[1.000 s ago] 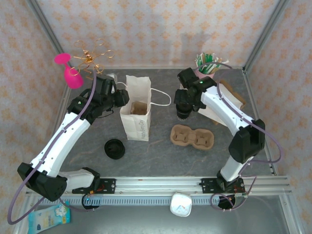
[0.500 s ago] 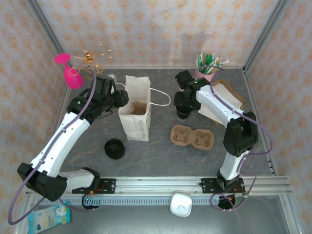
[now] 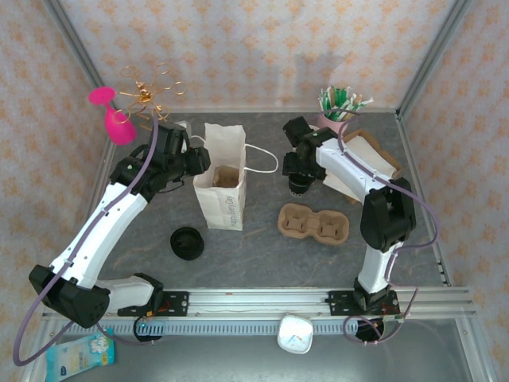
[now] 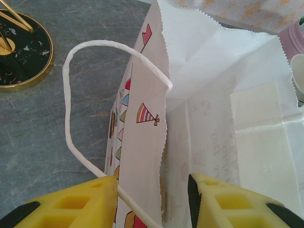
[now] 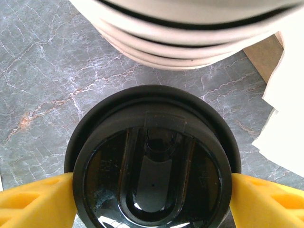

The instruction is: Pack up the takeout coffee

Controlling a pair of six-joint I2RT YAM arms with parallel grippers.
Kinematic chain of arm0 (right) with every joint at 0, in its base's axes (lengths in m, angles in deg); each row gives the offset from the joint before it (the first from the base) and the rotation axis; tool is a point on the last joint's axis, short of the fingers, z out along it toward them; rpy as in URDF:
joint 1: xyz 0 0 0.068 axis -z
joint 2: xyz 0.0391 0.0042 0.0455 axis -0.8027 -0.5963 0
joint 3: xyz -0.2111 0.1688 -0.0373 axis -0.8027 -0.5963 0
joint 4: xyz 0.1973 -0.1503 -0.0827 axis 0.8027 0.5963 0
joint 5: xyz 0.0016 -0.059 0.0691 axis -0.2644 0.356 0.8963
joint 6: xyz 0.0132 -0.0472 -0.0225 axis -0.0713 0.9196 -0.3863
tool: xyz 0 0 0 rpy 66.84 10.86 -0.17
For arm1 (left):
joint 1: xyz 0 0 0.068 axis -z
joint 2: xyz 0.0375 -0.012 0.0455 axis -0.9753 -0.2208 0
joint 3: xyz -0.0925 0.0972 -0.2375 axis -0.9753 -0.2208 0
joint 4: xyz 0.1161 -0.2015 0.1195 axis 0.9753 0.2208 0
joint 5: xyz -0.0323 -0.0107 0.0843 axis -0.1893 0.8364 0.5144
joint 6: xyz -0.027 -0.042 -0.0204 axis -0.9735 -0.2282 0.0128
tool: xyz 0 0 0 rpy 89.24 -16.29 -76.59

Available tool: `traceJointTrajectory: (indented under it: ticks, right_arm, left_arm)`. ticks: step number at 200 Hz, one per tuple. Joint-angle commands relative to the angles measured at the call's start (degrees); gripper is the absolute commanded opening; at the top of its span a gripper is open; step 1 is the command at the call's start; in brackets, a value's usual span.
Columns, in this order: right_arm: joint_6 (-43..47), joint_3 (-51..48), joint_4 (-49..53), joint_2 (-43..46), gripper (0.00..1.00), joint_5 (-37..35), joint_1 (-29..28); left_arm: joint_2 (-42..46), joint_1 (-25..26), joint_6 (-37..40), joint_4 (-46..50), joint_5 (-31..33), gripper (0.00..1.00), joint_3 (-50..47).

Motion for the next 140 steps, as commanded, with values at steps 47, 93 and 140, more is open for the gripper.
traceJointTrajectory:
  ticks: [47, 93, 140]
  right_arm:
    - [1.7, 1.6, 2.4, -3.1, 0.72, -2.1, -0.3]
    - [2.4, 2.7, 3.4, -2.2, 0.65, -2.3, -0.2]
    - [2.7, 2.9, 5.2, 0.1, 0.64, -1.4, -0.2]
  left_arm:
    - [-0.7, -1.0, 1.3, 0.1, 0.8, 0.46, 0.0]
    - [-1.4, -1.0, 1.6, 0.1, 1.4, 0.38, 0.2]
    - [-2.3, -1.1, 2.3, 1.1, 2.9, 0.3, 1.1]
